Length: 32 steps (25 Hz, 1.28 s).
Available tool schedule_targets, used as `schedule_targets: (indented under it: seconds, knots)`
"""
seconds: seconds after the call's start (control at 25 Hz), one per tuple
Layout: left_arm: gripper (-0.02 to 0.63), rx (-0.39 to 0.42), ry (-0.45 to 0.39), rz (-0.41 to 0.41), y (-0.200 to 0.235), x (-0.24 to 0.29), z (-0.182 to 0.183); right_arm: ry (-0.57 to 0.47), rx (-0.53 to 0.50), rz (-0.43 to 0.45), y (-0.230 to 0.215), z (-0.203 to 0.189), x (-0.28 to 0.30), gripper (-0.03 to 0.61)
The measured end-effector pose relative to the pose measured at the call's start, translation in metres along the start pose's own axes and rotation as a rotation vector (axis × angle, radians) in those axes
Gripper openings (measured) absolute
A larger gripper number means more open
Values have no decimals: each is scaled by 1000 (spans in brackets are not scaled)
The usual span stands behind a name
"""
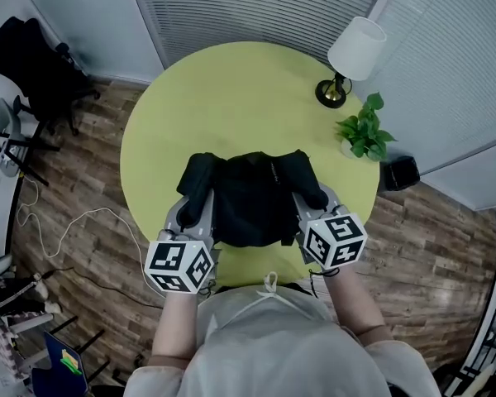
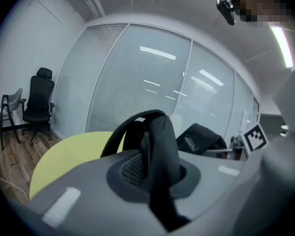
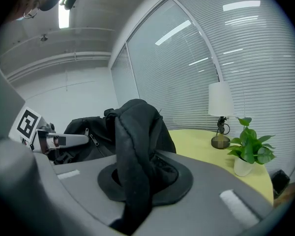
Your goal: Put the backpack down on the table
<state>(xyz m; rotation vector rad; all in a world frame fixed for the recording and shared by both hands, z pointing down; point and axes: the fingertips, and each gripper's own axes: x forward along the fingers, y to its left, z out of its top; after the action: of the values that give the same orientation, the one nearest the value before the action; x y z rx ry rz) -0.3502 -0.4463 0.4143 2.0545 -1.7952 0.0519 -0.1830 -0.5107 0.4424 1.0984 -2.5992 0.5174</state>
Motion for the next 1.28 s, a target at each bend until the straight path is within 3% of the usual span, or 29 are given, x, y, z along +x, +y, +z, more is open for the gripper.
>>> schedule_targets:
  seconds: [0.28,0.72,1.0,1.28]
  knots:
    - [32,-2,16,-30,23,36,8,0,4,-39,-13,11,34,36]
    - [32,-5,87,-18,40,58,-34,66,26,-56,-24,-26,53,37]
    - [32,-7,75,-15,49,62,-43,64,8,-44,-30,-32,56,37]
    - [34,26,83,-61,48,63,-53,83,-23,-92,-36,-47,56,38]
